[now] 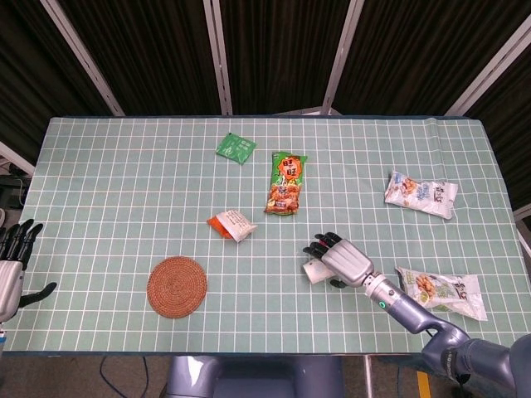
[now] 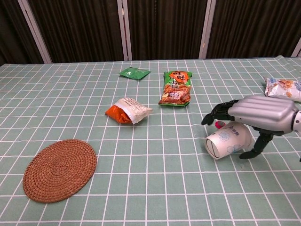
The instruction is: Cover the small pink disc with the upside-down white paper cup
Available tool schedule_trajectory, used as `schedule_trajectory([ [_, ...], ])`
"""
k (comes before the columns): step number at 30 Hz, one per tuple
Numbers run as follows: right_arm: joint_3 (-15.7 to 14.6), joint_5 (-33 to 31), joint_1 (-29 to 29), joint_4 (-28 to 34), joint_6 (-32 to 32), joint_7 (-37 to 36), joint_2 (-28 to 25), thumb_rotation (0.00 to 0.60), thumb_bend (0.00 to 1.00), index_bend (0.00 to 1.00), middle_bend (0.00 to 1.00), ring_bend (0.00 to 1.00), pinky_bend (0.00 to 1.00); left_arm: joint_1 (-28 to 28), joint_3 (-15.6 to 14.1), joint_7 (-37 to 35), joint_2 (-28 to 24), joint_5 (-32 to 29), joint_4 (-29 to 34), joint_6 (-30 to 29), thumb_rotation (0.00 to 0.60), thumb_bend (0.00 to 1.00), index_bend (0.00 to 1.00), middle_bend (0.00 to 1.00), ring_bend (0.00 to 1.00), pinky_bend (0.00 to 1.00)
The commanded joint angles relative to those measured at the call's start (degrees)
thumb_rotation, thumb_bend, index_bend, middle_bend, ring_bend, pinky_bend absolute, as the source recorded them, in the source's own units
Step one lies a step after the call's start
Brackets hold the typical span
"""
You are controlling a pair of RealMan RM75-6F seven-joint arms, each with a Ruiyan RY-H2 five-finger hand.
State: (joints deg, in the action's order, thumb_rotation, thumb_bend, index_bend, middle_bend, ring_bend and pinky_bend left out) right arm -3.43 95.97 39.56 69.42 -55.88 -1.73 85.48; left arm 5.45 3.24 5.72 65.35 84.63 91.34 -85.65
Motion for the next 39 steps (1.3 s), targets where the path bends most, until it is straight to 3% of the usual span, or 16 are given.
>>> schedule_trajectory([
  [1, -0.9, -0.4, 0.1, 4.7, 1.1, 8.6, -5.0, 0.600, 0.00, 0.00, 0.00, 0.00, 0.00, -0.1, 0.0, -0.3, -0.3, 0.1, 0.2, -0.2, 0.600, 0.00, 0.00, 0.00, 0.00, 0.00],
  [10, -1.4, 0.0, -3.0, 15.7, -1.8, 30.4, -11.6, 0.600, 0.00, 0.00, 0.00, 0.00, 0.00, -0.5, -0.7, -0.5, -0.9, 1.7, 0.8, -1.1, 0.600, 0.00, 0.00, 0.00, 0.00, 0.00],
  [16, -1.4, 0.0, -4.7, 20.5, -1.7, 47.0, -10.8, 0.600, 0.00, 0.00, 0.00, 0.00, 0.00, -0.7, -1.1, 0.0, -1.0, 2.5, 1.2, -1.5, 0.600, 0.00, 0.00, 0.00, 0.00, 0.00],
  [22, -2.1, -0.5, -5.3, 23.5, 0.7, 56.6, -9.3, 0.600, 0.00, 0.00, 0.00, 0.00, 0.00, -0.8, -0.9, -0.3, -1.1, 2.1, 1.2, -1.6, 0.600, 0.00, 0.00, 0.00, 0.00, 0.00],
  [30, -2.6, 0.3, -5.2, 24.2, 2.8, 64.4, -7.9, 0.600, 0.00, 0.00, 0.00, 0.00, 0.00, -0.6, -0.6, 0.2, -0.9, 1.1, 0.8, -0.8, 0.600, 0.00, 0.00, 0.00, 0.00, 0.00],
  [39, -1.5, 3.0, -3.3, 18.7, 4.2, 66.7, -4.9, 0.600, 0.00, 0.00, 0.00, 0.00, 0.00, -0.3, -0.5, 1.1, -0.3, 0.3, 0.4, 0.0, 0.600, 0.00, 0.00, 0.00, 0.00, 0.00],
])
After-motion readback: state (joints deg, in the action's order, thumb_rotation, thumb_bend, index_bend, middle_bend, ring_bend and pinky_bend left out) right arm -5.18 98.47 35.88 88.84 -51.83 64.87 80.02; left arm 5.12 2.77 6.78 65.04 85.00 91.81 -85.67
